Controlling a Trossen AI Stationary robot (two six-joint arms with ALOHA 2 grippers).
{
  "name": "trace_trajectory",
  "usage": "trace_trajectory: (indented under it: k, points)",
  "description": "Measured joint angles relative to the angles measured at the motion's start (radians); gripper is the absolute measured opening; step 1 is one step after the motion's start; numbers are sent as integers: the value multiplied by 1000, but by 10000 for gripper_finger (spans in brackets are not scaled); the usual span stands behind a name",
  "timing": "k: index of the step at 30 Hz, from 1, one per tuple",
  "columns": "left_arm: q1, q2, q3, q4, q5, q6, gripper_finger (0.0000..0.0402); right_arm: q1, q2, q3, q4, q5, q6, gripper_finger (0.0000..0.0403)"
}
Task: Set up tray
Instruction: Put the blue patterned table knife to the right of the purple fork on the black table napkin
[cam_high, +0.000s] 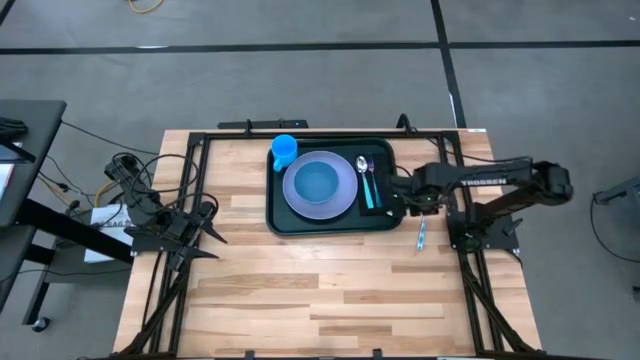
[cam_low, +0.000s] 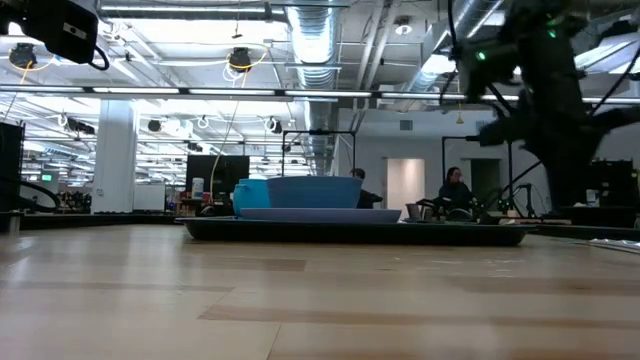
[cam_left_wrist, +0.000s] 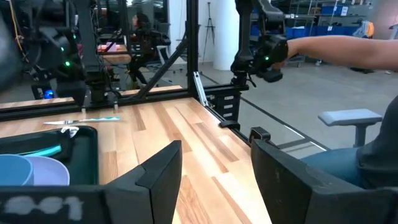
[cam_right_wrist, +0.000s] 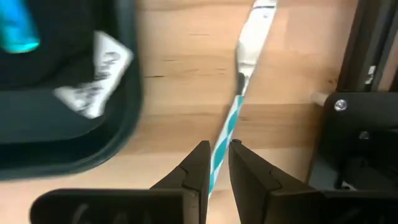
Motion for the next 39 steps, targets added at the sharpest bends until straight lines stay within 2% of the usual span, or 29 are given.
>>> trace_trajectory:
  k: [6, 12, 19, 33, 39]
  points:
    - [0, 0, 0, 0, 0, 0, 180, -2, -49, -130, 55, 0, 28, 52]
    - [0, 0, 0, 0, -1, 0, 180, -2, -93, -161, 80, 1, 44, 52]
    - [0, 0, 0, 0, 0, 0, 180, -2, -89, -194, 103, 5, 25, 54]
    - [0, 0, 0, 0, -1, 0, 180, -71, -86, -207, 146, 3, -15, 121]
    - [0, 0, 0, -1, -1, -3, 180, -110, -86, -219, 183, -1, -28, 136]
